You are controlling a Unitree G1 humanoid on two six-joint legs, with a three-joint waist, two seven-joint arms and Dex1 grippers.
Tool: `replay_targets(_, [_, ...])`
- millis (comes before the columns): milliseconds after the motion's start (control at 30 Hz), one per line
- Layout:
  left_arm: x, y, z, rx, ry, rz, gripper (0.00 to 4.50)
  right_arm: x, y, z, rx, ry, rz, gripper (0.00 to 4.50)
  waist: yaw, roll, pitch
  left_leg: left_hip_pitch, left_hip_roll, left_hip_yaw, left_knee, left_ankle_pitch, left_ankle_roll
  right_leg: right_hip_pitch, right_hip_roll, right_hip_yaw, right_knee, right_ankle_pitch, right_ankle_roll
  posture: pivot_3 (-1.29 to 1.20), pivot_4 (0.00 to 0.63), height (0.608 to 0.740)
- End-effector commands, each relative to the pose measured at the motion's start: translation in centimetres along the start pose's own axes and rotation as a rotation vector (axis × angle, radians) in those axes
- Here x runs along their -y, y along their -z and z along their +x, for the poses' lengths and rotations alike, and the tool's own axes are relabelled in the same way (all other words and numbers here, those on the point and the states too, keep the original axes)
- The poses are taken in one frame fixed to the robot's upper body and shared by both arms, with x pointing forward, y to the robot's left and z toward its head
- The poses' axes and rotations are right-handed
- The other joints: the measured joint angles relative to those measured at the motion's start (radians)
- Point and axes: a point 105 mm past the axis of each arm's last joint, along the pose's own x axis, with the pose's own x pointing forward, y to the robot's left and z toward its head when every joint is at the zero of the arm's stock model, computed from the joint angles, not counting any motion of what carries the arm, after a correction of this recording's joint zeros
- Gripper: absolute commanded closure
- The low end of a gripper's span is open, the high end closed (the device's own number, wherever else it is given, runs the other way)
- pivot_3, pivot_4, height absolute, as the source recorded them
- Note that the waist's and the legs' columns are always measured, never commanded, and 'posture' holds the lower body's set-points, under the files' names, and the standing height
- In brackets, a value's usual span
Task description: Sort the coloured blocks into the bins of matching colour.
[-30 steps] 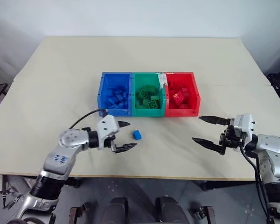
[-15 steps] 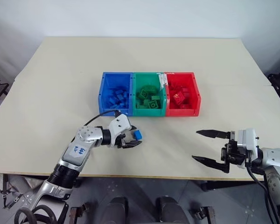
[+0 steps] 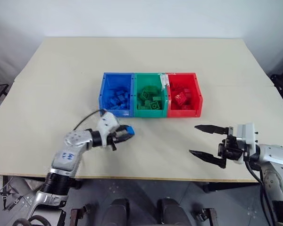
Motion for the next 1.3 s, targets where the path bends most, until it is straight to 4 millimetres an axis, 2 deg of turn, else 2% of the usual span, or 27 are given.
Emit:
replay_targets(33, [-3.7,-5.0,-1.7,0.151,-0.175,0.021,3.03,0.8,-1.8,0.5,0.077,0.052,-0.026,0.00,0.005,-0.001,0.000,0.000,0.000,0.000,0.000,0.000,0.000,0.000,0.000,0.000,0.000,0.000,0.000,0.00,0.150,0.740])
replay_targets(133, [-5.4,-6.8,-1.4,0.157,-0.214,0.021,3.03,1.6,-2.0,0.6,0.100,0.096,-0.024,0.00,0.016,-0.001,0.000,-0.001,-0.002,-0.001,0.002,0.000,0.000,0.000,0.001,-0.001,0.000,0.000,0.001,0.00,0.150,0.740])
replay_targets(233, [-6.7,-7.8,-0.2,0.157,-0.214,0.006,3.03,2.0,-2.0,0.9,0.110,0.115,-0.032,0.00,0.022,-0.001,0.000,-0.001,-0.003,-0.001,0.001,0.000,0.000,0.000,0.002,-0.001,0.000,0.001,0.001,0.00,0.150,0.740])
replay_targets(433, [-7.7,-7.4,2.0,0.118,-0.162,-0.002,3.03,2.1,-2.1,1.3,0.121,0.123,-0.036,0.00,0.022,-0.001,0.000,-0.001,-0.004,-0.001,0.001,0.000,0.001,-0.001,0.002,-0.002,0.001,0.001,0.001,0.00,0.150,0.740])
replay_targets(533, [-8.0,-6.9,2.4,0.085,-0.162,0.011,2.07,2.1,-2.1,1.3,0.124,0.130,-0.036,0.00,0.015,-0.001,0.000,-0.001,-0.004,-0.001,0.000,0.000,0.001,-0.001,0.002,-0.002,0.000,0.001,0.001,0.00,0.150,0.740])
replay_targets(667, [-7.8,-7.4,1.9,0.108,-0.138,0.025,0.90,1.9,-1.9,1.2,0.123,0.135,-0.033,0.00,0.012,-0.001,0.000,-0.002,-0.004,-0.001,0.000,0.000,0.000,-0.001,0.002,-0.002,0.000,0.001,0.001,0.00,0.150,0.740])
replay_targets(767, [-7.7,-7.4,-0.3,0.133,-0.151,0.065,0.01,1.8,-1.8,1.3,0.120,0.130,-0.031,0.00,0.002,-0.001,0.000,-0.002,-0.004,-0.001,0.000,0.000,0.000,-0.001,0.002,-0.002,0.000,0.001,0.001,0.00,0.150,0.740])
replay_targets(933, [-6.5,-6.4,-5.5,0.123,-0.158,0.136,0.01,1.8,-1.4,1.1,0.096,0.103,-0.037,0.00,-0.020,-0.001,0.000,-0.001,-0.001,-0.001,-0.003,0.000,0.000,-0.003,0.001,0.000,0.000,0.001,0.001,0.00,0.150,0.740])
replay_targets(1000, [-6.2,-4.7,-8.9,0.067,-0.208,0.182,0.01,2.0,-1.2,0.9,0.073,0.086,-0.052,0.00,-0.027,-0.001,0.000,-0.001,-0.001,-0.001,-0.003,0.000,-0.001,-0.002,0.000,0.000,0.000,0.000,0.001,0.00,0.150,0.740])
replay_targets(1100, [-5.0,-2.3,-12.6,-0.011,-0.251,0.144,0.01,2.9,-1.0,0.6,0.061,0.087,-0.060,0.00,-0.030,-0.001,0.000,0.001,0.000,0.000,-0.003,-0.001,-0.001,-0.002,0.000,0.002,-0.001,0.000,0.001,0.00,0.150,0.740])
replay_targets(1233, [-3.1,-0.1,-14.8,-0.097,-0.281,0.100,0.01,3.5,-0.6,0.8,0.033,0.040,-0.089,0.00,-0.018,-0.001,0.000,0.001,-0.001,-0.001,-0.003,-0.004,0.004,-0.001,-0.002,0.003,-0.002,0.000,0.001,0.00,0.150,0.740])
replay_targets(1300, [-2.7,0.1,-15.3,-0.109,-0.307,0.105,0.01,3.9,-0.6,0.9,0.030,0.032,-0.098,0.00,-0.009,-0.001,0.000,0.001,-0.001,-0.001,-0.002,-0.004,0.005,0.000,-0.002,0.006,-0.003,0.000,0.000,0.00,0.150,0.740])
